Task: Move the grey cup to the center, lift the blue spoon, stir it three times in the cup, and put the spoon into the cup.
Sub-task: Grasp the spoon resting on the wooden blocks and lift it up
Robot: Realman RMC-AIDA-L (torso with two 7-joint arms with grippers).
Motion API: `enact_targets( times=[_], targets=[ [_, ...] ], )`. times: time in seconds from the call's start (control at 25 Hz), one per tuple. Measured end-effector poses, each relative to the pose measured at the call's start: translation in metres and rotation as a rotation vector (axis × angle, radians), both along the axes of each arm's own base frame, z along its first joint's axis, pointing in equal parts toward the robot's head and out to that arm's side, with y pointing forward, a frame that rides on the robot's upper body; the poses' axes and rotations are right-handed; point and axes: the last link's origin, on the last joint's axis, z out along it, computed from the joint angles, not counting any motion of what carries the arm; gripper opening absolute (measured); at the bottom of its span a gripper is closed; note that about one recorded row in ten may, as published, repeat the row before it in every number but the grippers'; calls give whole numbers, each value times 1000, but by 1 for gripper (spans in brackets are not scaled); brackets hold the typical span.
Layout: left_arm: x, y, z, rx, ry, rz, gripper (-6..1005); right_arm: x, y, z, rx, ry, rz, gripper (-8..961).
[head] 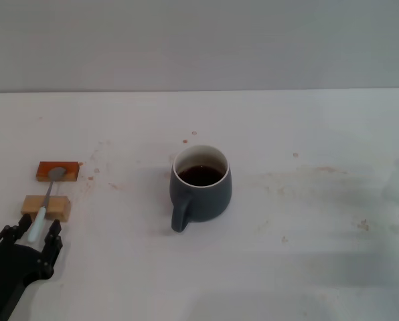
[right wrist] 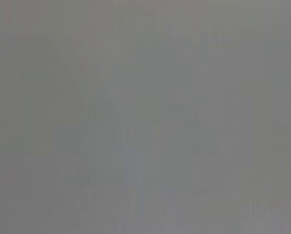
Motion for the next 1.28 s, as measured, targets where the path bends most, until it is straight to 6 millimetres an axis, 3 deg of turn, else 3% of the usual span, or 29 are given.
enact_targets(
  times=[0.32,0.8,1.28],
  targets=[
    [-2,0,1,4,-1,9,471,0,0,0,-3,-1,2,-1],
    [-3,1,2,4,-1,14,443,-1,0,-1,-4,-1,4,-1],
    [-5,1,4,15,-4,29,293,0,-2,-1,-6,-2,1,-1]
  ],
)
